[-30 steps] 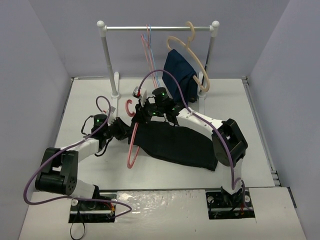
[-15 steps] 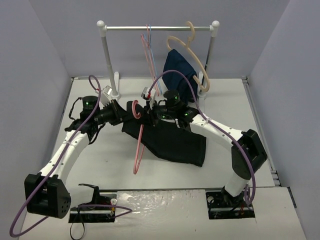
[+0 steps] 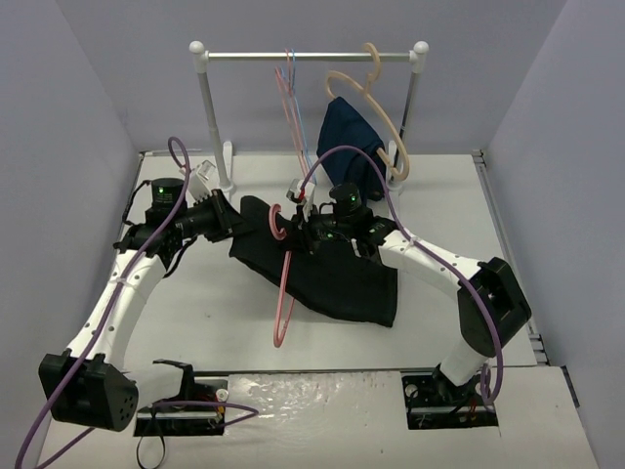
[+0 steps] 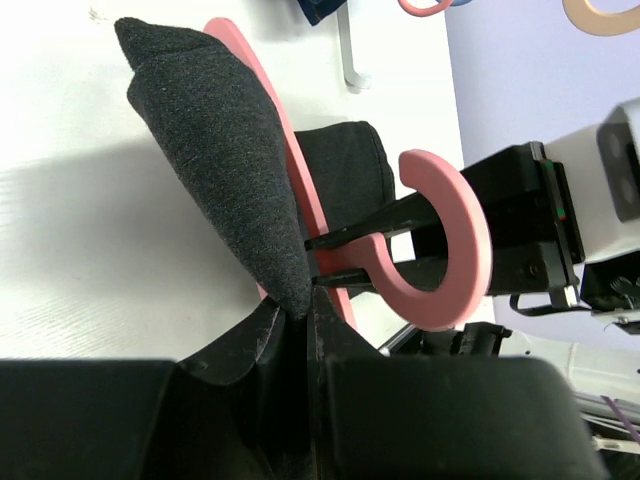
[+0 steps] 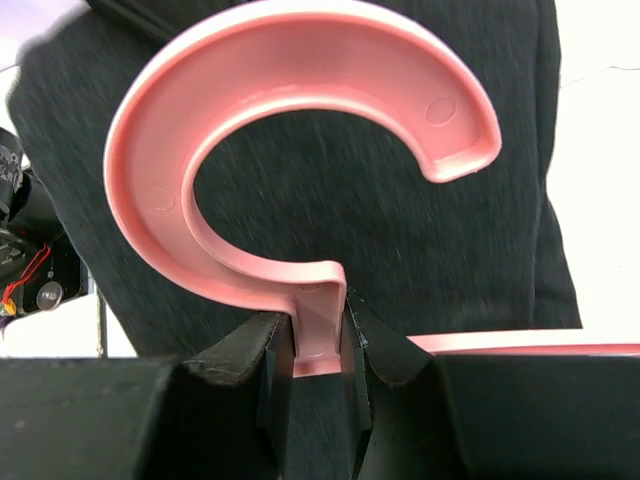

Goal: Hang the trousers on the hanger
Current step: Place the trousers on the hanger, then place the hanger at the clothesline.

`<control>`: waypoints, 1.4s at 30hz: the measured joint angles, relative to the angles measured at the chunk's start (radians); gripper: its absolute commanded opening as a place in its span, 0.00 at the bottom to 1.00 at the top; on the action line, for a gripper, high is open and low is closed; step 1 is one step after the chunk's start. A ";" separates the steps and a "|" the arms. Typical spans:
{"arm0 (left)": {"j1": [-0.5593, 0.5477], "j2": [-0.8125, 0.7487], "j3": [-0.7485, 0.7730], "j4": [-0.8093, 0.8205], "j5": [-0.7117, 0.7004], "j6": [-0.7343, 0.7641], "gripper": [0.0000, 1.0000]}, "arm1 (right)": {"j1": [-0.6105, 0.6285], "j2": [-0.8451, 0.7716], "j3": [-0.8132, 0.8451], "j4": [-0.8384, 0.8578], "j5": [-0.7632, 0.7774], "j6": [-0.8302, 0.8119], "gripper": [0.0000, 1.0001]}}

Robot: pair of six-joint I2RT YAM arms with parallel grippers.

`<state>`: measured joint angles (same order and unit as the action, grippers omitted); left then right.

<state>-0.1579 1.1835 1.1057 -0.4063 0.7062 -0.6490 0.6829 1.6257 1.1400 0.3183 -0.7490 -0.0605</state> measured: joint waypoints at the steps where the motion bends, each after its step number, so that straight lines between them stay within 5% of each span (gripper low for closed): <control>1: 0.005 -0.003 0.007 -0.012 0.000 0.009 0.00 | -0.001 -0.001 -0.002 0.000 0.000 0.000 0.00; 20: 0.134 -0.001 -0.111 -0.047 0.020 0.144 0.00 | -0.028 -0.131 0.012 -0.069 -0.014 -0.005 0.00; 32: 0.109 0.055 -0.270 0.172 0.054 0.116 0.07 | -0.029 -0.162 0.257 -0.197 -0.046 0.000 0.00; 34: 0.085 0.061 -0.271 0.223 0.056 0.101 0.17 | -0.029 -0.164 0.296 -0.205 -0.047 0.000 0.00; 37: 0.017 0.089 -0.274 0.306 0.038 0.072 0.58 | -0.029 -0.163 0.355 -0.228 -0.048 0.006 0.00; 42: -0.100 0.175 -0.291 0.394 -0.018 0.023 0.82 | -0.029 -0.163 0.458 -0.260 -0.048 0.028 0.00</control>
<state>-0.2581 1.3586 0.8152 -0.0126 0.6883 -0.6257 0.6540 1.4628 1.5983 0.0581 -0.7970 -0.0325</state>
